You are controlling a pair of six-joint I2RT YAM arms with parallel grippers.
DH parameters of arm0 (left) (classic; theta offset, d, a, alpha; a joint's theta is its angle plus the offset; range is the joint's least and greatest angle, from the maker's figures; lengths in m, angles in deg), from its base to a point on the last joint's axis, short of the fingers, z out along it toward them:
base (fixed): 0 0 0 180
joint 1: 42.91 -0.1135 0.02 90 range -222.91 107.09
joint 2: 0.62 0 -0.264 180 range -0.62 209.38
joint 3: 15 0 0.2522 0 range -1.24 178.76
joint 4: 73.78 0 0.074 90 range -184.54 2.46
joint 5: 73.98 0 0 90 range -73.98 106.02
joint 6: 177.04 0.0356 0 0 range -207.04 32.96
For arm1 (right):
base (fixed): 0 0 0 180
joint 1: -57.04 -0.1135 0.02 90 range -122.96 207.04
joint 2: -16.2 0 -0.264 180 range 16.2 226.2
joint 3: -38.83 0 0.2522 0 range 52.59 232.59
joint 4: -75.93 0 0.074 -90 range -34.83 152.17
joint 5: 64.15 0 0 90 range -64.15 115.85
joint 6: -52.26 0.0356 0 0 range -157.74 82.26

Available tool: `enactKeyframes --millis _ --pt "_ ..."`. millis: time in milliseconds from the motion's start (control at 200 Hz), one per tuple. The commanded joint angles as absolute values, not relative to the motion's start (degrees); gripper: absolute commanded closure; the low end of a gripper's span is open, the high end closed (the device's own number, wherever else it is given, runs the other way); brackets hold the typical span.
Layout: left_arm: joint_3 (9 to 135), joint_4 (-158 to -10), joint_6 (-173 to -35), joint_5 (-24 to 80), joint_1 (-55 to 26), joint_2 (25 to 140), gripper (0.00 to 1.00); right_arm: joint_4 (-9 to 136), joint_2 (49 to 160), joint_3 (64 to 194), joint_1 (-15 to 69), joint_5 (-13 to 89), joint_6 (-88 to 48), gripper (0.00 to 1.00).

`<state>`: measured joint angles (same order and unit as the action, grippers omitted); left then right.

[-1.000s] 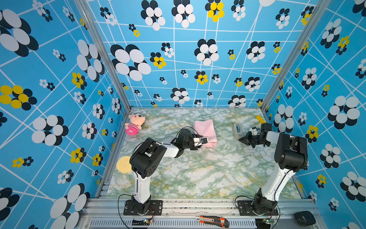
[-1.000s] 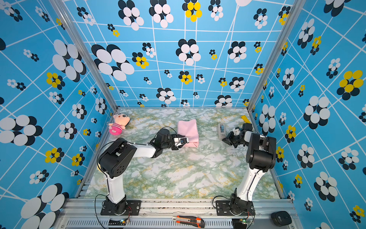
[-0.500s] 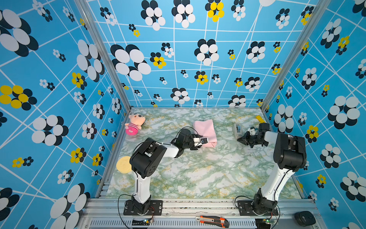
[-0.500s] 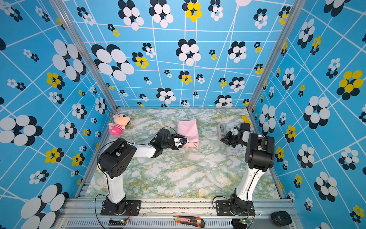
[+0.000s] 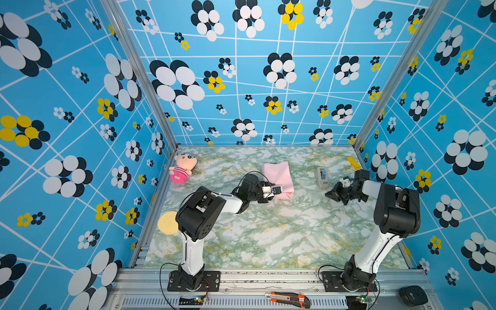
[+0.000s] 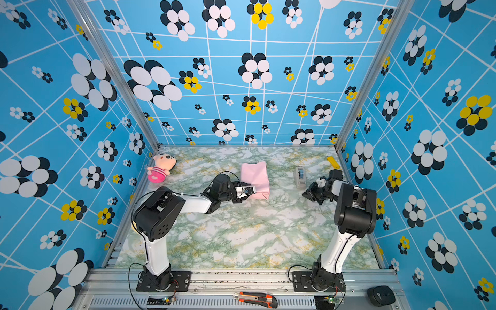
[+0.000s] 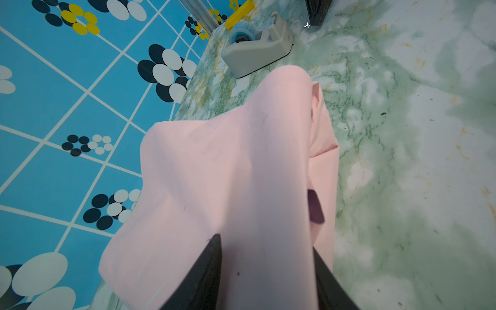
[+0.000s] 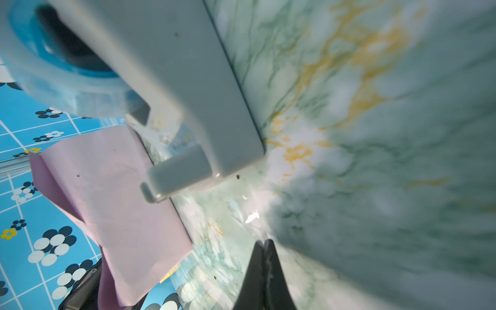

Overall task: Wrap a gift box in wrapping paper
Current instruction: Tear off the tape with the cutter, then stick the wrapping paper to the gift box.

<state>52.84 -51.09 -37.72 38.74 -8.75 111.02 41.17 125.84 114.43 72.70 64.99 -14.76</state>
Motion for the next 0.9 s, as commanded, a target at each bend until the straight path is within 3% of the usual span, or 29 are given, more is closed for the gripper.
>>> enactKeyframes --millis 0,260,635,900 --pt "52.20 -58.71 -38.35 40.19 -8.27 112.45 0.54 40.24 127.38 113.99 70.89 68.28 -15.15 1.00" --pt "52.71 -59.14 -38.78 40.19 -8.27 112.54 0.54 43.68 115.83 108.26 69.54 73.79 -21.02 1.00" --pt "55.25 -62.11 -40.56 40.89 -8.45 112.83 0.54 71.55 99.86 91.47 56.50 74.49 -21.10 1.00" --pt "56.94 -64.78 -42.04 42.89 -9.33 112.53 0.54 87.33 101.73 87.46 43.92 69.24 -28.55 1.00"
